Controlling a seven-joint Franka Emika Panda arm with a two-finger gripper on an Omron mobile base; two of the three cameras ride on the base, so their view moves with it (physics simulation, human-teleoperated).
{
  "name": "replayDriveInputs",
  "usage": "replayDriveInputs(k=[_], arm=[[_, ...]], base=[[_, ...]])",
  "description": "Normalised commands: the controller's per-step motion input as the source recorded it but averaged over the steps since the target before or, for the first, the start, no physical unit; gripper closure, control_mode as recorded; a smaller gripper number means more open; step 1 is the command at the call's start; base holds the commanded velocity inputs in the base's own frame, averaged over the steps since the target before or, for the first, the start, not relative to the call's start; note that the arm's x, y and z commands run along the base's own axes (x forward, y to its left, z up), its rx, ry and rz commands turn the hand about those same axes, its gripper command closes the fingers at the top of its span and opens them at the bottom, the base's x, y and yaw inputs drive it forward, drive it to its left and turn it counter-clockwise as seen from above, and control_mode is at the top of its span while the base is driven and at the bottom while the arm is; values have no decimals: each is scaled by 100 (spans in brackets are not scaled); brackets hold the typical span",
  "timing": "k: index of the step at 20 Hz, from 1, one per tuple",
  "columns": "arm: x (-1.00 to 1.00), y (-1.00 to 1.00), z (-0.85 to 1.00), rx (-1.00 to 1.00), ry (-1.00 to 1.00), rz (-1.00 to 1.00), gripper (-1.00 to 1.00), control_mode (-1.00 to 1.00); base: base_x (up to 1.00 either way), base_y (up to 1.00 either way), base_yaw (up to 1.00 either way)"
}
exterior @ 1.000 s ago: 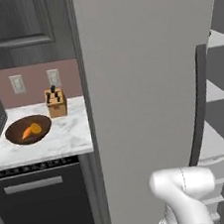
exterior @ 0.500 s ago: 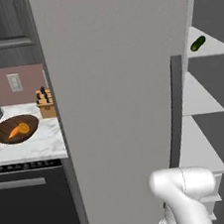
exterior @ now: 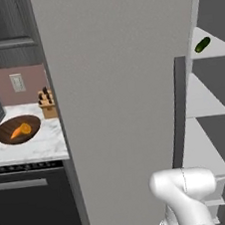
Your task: Take the cucumber, carrot, and orange from the freezer and place them in the bowl on the counter.
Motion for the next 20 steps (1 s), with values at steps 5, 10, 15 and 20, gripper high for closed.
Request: replayDriveInputs(k=[5,10,15,20], arm=[[0,0,0,0,0,0,-100,100],[12,-26,27,1,-11,0,-100,-100],[9,-1,97,-3,-34,0,-100,-100],[2,6,100,0,-36,0,-100,-100]], base=[[89,-22,0],[25,-21,0],[0,0,0],[0,0,0]])
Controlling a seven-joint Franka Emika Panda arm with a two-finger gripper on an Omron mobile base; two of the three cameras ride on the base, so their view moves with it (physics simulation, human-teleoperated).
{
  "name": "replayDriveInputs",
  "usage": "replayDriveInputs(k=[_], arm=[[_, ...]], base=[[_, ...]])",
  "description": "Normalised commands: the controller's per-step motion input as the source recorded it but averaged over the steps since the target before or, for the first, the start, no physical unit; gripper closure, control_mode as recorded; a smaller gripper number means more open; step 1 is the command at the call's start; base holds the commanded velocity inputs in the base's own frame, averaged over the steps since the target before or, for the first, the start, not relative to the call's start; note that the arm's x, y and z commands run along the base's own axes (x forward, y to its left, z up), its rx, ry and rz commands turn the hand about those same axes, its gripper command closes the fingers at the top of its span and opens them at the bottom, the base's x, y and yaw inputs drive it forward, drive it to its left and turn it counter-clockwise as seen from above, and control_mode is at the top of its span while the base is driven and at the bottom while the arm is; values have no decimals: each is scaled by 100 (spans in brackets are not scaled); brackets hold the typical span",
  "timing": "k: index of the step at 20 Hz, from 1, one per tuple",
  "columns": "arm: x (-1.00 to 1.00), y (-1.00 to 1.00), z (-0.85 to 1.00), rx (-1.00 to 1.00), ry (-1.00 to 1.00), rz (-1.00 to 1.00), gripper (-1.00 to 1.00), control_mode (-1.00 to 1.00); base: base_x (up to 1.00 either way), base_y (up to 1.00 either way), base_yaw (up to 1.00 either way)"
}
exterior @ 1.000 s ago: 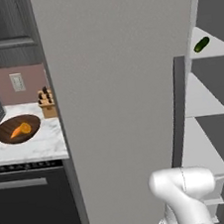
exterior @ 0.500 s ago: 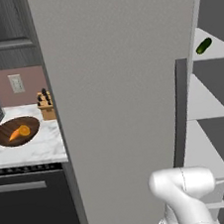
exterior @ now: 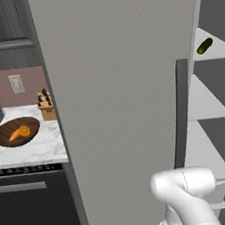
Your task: Take the cucumber, carrot, and orange from the freezer and place them in the bowl on the counter.
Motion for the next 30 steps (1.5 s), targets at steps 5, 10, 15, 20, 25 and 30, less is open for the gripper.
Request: replayDriveInputs(k=[5,10,15,20,25,30], arm=[[0,11,98,2,-31,-1,-100,-100],[32,20,52,18,-8,-10,-100,-100],[37,22,41,21,1,-8,-100,-100],[51,11,5,10,7,-1,-100,-100],[15,11,-2,-1,4,2,-100,-100],[83,-5,0,0,12,0,-100,-100]], base=[[0,0,0],[0,0,0],[0,0,0],[0,0,0],[0,0,0],[0,0,0]])
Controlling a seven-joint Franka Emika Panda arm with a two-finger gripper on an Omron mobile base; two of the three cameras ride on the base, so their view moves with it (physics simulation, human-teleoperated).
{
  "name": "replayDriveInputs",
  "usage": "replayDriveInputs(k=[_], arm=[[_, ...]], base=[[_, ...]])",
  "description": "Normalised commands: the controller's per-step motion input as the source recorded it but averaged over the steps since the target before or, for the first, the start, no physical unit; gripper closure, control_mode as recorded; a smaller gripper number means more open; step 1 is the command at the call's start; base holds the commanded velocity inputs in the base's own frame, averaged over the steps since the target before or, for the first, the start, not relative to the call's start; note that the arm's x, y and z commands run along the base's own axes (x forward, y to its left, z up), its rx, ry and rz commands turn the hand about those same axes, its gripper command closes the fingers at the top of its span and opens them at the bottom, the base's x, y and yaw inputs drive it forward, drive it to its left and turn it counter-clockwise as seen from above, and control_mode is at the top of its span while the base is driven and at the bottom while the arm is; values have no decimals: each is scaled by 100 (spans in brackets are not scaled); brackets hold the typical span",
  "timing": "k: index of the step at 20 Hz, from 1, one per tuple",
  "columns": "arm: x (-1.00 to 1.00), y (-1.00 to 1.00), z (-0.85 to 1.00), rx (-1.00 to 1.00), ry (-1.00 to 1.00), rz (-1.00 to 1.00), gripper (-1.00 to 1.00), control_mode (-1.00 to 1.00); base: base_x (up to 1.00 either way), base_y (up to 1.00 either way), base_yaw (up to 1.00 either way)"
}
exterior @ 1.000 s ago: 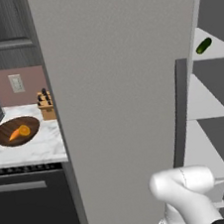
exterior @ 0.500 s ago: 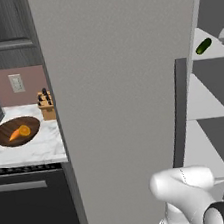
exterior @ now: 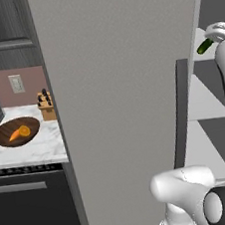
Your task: Take the cucumber, carrot, and orange from the freezer and place them in the bowl on the counter.
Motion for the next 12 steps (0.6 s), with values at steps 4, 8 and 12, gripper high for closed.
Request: replayDriveInputs(k=[4,8,12], arm=[[66,-2,-4,0,11,0,-100,-100],[46,-18,-8,0,2,0,-100,-100],[33,-59,-4,2,0,0,-100,-100]], base=[[0,0,0],[0,0,0],[0,0,0]])
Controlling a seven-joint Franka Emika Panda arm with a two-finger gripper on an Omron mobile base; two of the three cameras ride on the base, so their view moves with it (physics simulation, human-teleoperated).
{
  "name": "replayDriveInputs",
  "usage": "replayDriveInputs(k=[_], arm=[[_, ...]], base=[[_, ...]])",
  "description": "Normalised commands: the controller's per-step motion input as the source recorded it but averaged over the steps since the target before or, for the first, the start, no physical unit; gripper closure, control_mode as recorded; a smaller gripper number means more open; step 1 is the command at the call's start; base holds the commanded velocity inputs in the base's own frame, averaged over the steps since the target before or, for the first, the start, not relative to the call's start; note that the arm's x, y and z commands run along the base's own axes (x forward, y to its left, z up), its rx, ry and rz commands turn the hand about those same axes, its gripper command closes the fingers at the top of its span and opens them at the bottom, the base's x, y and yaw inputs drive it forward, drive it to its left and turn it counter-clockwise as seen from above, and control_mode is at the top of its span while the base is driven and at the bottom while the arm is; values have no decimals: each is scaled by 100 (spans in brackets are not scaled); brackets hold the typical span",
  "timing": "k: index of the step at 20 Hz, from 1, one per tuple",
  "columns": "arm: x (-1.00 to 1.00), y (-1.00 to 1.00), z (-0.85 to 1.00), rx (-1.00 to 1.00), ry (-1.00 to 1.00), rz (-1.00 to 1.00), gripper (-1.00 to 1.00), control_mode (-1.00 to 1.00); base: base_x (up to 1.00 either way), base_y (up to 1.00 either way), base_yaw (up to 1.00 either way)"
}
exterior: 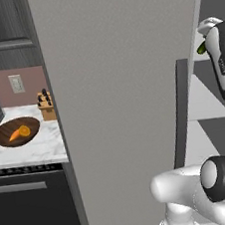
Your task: Take the cucumber, carrot, and orange from the freezer and place them in the bowl on the counter.
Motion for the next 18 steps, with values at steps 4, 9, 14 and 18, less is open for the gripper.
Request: replayDriveInputs(k=[4,9,14,18], arm=[[32,-64,-7,3,0,0,-100,-100],[50,-11,0,0,7,0,-100,-100],[56,0,-12,0,15,0,-100,-100],[23,-2,-37,0,13,0,-100,-100]], base=[[0,0,0],[0,0,0],[0,0,0],[0,0,0]])
